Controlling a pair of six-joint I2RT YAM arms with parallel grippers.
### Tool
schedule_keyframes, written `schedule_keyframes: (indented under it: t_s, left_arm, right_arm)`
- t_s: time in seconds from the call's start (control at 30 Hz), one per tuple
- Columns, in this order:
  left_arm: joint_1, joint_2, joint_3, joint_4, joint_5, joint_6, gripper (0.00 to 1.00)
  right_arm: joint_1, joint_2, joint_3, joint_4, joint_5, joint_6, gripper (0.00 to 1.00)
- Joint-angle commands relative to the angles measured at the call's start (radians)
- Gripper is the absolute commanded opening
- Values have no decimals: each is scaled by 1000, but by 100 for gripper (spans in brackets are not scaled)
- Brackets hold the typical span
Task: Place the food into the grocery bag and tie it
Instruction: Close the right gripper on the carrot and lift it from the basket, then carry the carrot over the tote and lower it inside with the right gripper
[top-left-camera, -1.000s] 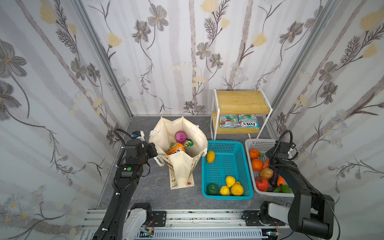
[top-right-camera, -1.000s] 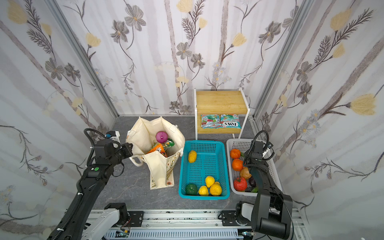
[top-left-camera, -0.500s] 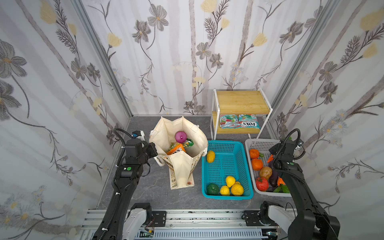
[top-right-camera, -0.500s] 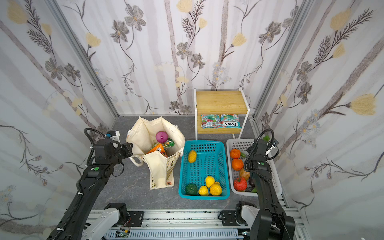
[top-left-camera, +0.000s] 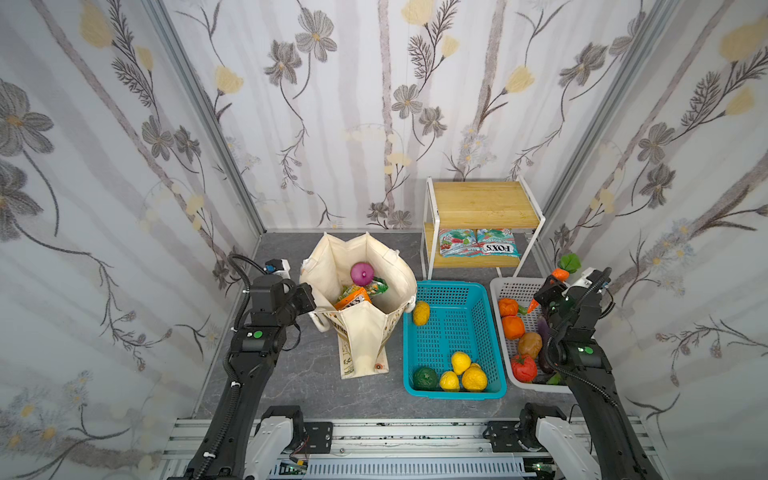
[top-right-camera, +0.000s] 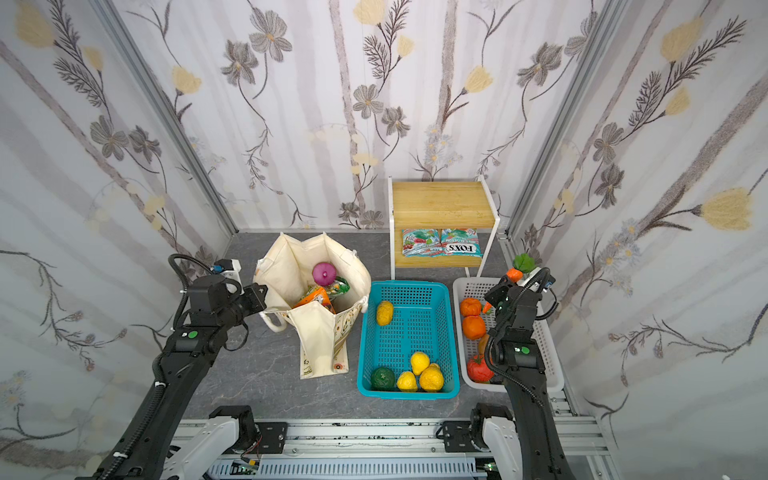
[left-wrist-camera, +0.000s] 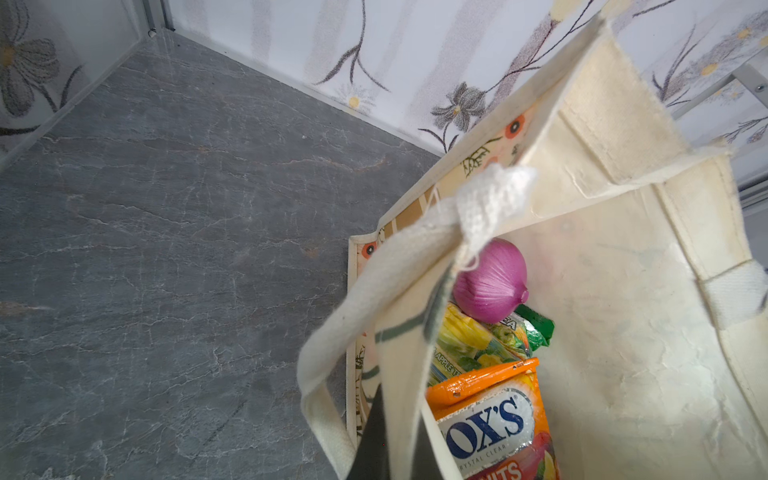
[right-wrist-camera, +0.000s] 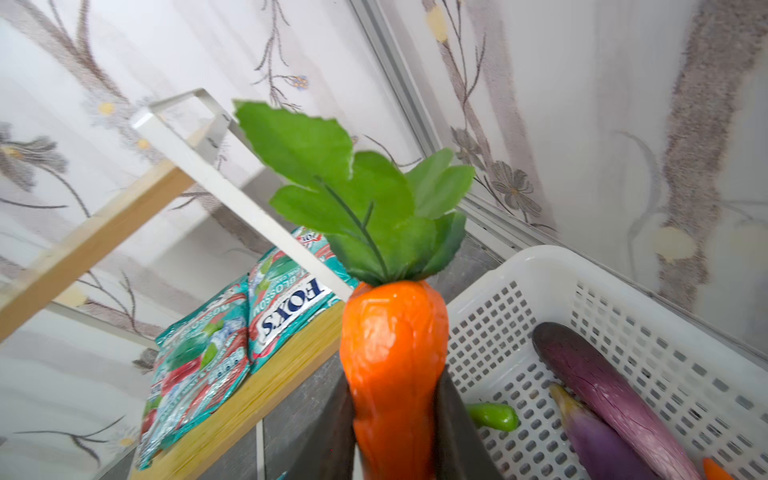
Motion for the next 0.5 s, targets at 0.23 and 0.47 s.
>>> schedule_keyframes:
  t_s: [0.23,0.47]
  left_arm:
    - [1,2,8,23,16,-29,0]
    - [-1,-3,14,24,27,-37,0]
  right_arm:
    - [155,-51,50,137,-80,-35,27]
    - [382,29,163,162,-30,-30,27]
